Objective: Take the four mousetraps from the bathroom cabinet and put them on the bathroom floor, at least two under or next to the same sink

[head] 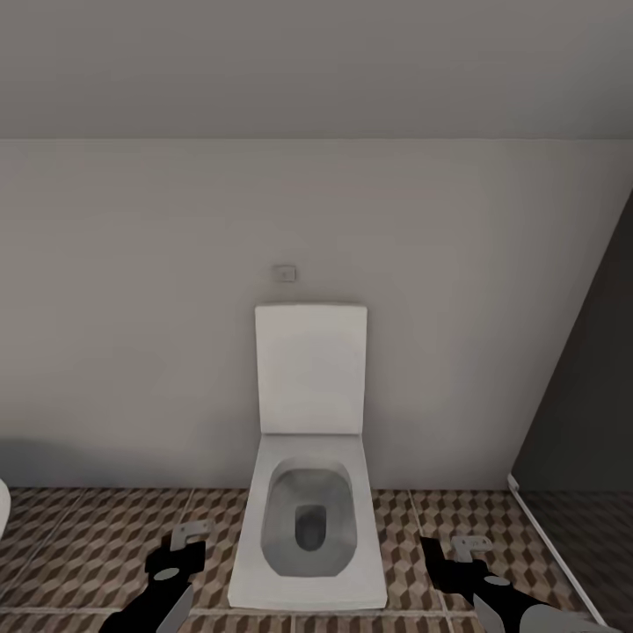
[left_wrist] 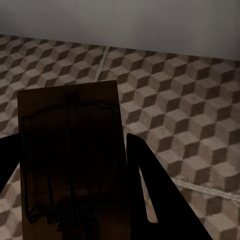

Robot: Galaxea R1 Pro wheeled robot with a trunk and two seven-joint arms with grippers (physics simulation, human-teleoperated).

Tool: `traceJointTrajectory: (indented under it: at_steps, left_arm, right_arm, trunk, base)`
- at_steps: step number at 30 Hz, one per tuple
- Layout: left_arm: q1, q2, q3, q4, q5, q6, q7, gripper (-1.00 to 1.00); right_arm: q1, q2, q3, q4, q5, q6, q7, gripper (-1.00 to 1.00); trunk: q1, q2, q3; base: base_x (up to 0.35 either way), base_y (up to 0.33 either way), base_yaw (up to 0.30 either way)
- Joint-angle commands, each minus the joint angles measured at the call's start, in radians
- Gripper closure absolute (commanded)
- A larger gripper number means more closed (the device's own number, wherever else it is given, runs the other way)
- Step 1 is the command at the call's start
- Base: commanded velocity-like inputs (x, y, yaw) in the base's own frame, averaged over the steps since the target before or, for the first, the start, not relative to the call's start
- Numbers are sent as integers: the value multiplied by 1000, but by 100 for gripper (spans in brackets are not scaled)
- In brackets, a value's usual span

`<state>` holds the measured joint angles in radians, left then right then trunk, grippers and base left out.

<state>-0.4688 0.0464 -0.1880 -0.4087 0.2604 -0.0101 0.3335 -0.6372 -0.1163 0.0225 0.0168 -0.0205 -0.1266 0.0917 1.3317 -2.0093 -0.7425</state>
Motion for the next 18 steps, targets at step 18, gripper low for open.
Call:
traceJointTrajectory:
  at_steps: [18]
  left_arm:
    - [-1,39,32,-7,8,-2,12,100]
  right_arm:
    - [-1,0,4,2,-3,-5,3,100]
  trunk:
    - [69,-127,-57]
  base:
    - [0,0,0]
